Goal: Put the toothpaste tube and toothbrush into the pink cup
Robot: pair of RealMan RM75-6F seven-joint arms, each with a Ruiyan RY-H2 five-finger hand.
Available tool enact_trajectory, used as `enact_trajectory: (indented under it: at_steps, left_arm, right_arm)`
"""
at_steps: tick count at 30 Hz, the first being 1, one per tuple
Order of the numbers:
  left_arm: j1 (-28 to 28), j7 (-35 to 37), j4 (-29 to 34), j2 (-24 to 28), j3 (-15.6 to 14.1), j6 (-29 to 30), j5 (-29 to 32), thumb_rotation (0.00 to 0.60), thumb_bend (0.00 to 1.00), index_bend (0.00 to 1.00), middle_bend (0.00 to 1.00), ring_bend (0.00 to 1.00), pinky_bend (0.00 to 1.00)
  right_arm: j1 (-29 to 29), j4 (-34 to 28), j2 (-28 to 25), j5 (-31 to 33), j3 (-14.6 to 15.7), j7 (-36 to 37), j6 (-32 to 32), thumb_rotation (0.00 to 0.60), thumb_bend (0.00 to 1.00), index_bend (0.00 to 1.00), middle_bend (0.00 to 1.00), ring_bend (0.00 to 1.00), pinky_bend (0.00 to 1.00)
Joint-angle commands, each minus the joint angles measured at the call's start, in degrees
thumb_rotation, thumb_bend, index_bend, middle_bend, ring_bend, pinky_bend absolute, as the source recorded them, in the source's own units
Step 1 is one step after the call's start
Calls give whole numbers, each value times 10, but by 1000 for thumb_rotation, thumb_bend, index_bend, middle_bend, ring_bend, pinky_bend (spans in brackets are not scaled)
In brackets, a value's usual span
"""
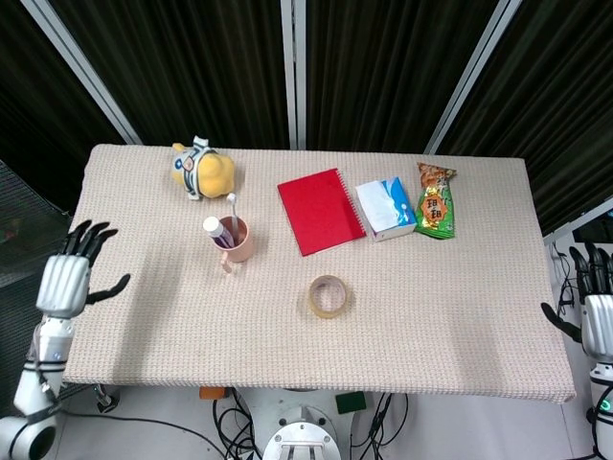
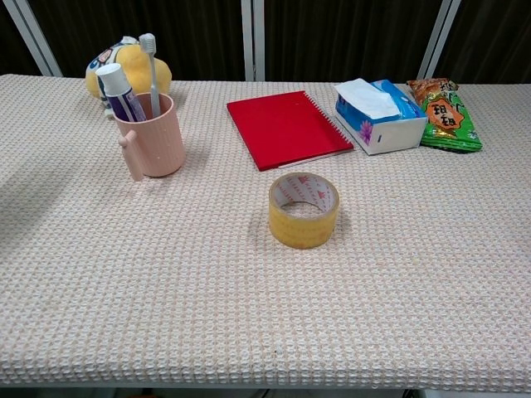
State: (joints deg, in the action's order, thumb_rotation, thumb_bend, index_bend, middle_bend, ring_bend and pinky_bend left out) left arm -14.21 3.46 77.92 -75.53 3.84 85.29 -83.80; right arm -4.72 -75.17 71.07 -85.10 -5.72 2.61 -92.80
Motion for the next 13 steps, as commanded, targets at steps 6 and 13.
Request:
enact_trajectory:
  at_steps: [6, 13]
  left_arm:
    - [91, -50, 38, 60, -81, 71, -65, 242, 135, 173, 135, 47, 151]
    - [100, -50, 23, 59, -82, 80, -84, 207, 143, 173, 135, 46, 147]
  right_arm:
    - [41, -75, -39, 12, 41, -88, 23, 581, 365, 0, 0, 0, 0]
    - [41, -60, -24, 18, 43, -56, 50, 580, 365, 0, 0, 0, 0]
